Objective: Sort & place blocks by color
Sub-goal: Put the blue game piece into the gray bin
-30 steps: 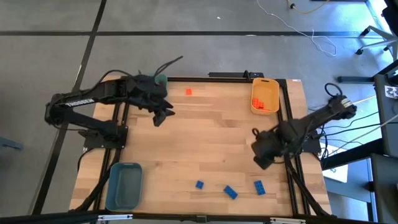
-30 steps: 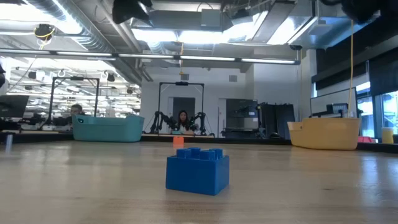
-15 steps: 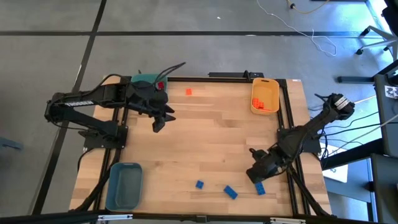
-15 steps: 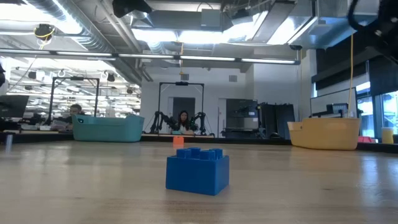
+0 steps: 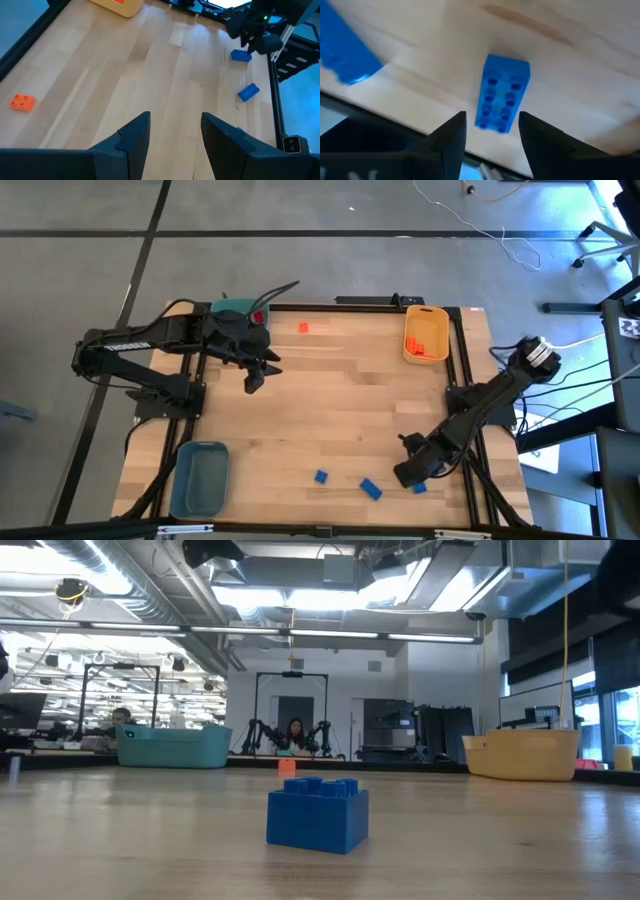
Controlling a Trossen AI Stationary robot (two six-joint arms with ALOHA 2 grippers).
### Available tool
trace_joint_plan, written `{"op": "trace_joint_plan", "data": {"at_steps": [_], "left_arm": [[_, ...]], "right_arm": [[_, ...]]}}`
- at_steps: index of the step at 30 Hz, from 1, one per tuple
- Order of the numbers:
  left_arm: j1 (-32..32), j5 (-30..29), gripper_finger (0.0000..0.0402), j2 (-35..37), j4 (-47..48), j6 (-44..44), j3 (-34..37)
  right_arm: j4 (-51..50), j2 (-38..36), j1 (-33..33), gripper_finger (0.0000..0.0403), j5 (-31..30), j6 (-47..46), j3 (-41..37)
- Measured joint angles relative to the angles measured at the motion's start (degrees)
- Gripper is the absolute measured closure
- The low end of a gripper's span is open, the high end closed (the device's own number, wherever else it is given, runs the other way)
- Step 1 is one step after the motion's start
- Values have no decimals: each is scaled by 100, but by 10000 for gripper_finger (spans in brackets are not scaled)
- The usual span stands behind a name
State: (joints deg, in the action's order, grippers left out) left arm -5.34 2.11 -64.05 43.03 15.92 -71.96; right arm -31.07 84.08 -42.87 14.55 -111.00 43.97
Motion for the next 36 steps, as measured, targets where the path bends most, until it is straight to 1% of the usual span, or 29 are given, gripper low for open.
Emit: {"op": "trace_joint_plan", "data": {"at_steps": [8, 20, 27, 30, 33, 36], "left_arm": [[0, 50, 233, 0, 0, 0, 0], [0, 55, 233, 0, 2, 0, 0], [0, 55, 233, 0, 0, -2, 0], [0, 55, 233, 0, 0, -2, 0], [0, 55, 233, 0, 0, -2, 0], [0, 55, 233, 0, 2, -2, 0]], "right_arm": [[16, 395, -13, 222, -251, 8, 13], [-16, 946, -11, 222, -195, 39, 50], [-63, 1004, -11, 222, -199, 39, 48], [-65, 1005, -5, 232, -199, 26, 46], [-67, 1005, 17, 261, -188, 30, 44], [-70, 1005, 17, 261, -212, 71, 44]]}}
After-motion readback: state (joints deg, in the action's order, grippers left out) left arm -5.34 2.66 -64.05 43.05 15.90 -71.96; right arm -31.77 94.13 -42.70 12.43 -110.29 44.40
